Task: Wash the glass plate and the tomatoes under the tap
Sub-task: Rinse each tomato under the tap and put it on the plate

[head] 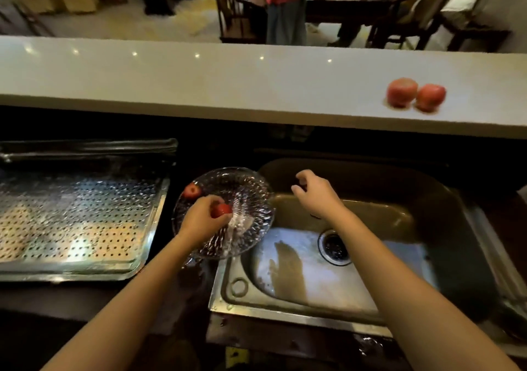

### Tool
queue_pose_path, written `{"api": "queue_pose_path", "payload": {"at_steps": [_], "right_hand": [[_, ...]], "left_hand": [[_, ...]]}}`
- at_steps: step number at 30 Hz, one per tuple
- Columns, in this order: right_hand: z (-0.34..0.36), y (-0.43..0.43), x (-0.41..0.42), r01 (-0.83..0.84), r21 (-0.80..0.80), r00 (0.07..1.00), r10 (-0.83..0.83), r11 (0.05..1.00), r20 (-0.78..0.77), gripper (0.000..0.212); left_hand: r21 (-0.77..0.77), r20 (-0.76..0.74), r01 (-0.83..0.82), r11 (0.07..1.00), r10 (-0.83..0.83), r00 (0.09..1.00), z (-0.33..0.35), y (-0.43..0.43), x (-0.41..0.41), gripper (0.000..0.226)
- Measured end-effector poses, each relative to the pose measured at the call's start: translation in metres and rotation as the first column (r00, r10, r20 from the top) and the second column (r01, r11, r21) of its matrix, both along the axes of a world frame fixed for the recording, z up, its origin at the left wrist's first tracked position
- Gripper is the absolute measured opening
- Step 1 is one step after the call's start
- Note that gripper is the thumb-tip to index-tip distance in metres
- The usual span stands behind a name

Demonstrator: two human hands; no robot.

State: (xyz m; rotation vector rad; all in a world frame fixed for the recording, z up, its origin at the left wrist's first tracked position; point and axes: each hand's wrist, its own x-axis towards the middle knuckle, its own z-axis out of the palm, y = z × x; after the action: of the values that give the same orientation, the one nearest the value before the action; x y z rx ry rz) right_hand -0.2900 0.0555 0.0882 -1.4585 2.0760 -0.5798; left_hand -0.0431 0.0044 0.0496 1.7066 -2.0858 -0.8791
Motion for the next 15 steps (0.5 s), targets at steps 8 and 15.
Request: {"api": "queue_pose_path", "payload": {"at_steps": [8, 15], "right_hand": [[-0.017, -0.033, 0.036, -0.097, 0.14, 0.995, 0.101, 0.985, -0.022, 0.053], [-0.048, -0.038, 0.055, -0.017, 0.168, 0.998, 0.026, 0.986, -0.051, 0.049]], "left_hand": [[-0.011, -0.164, -0.059, 0.998, 0.057, 0.985, -0.028, 0.002, 0.022, 0.046], [-0.028, -0.07, 0.016, 0.999, -0.018, 0.997, -0.034, 0.001, 0.03, 0.055]]}}
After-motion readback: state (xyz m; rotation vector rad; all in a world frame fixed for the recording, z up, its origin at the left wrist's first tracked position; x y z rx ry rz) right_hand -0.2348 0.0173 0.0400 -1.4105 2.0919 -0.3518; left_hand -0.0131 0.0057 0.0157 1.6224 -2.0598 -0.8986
